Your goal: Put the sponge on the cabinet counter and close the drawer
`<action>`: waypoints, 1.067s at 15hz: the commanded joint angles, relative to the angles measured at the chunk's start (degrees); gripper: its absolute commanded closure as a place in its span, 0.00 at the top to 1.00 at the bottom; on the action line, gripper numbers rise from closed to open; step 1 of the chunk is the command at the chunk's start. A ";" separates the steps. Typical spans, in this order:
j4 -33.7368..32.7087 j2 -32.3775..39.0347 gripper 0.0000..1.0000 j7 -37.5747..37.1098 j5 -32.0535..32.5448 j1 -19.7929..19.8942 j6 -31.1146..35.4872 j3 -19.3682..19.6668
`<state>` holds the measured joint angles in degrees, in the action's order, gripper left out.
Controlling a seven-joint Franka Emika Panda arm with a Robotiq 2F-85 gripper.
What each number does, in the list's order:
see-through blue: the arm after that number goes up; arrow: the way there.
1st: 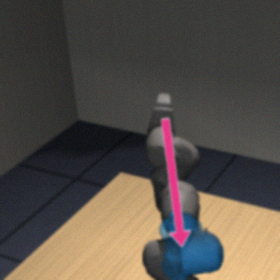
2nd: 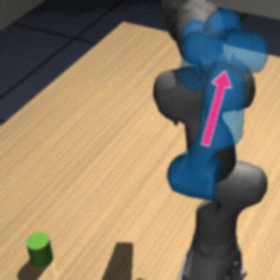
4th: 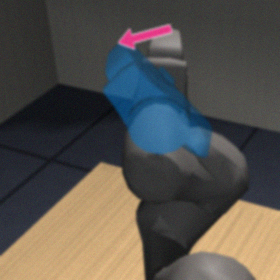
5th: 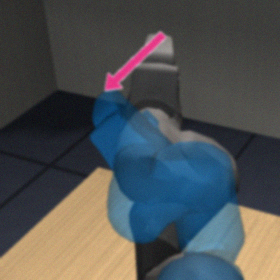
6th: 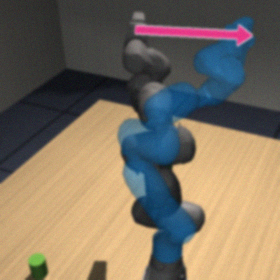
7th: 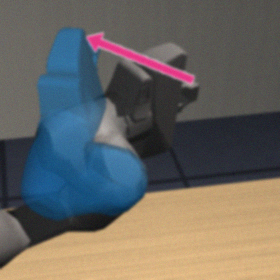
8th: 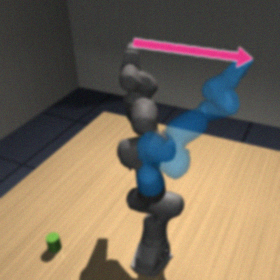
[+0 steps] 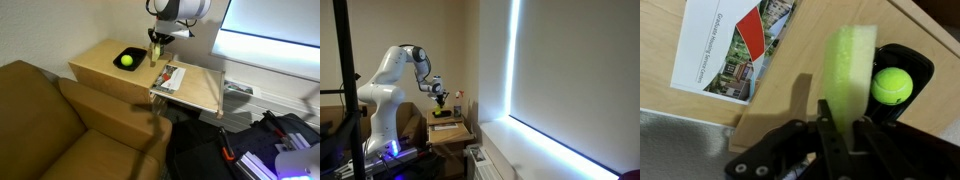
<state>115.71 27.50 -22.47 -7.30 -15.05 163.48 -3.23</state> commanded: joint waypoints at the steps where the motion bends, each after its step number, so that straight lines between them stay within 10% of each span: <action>1: -0.04 0.55 0.03 1.00 -0.77 0.64 -0.53 -0.50; 14: -20.96 22.40 0.03 -0.46 -4.81 0.13 -1.88 -2.09; 15: -22.15 23.45 0.38 0.23 -5.03 0.70 -1.76 -2.78; 16: -23.19 24.04 0.40 -0.32 -4.97 0.33 -2.38 -2.30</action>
<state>97.15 48.65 -22.68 -11.22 -14.53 163.21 -5.63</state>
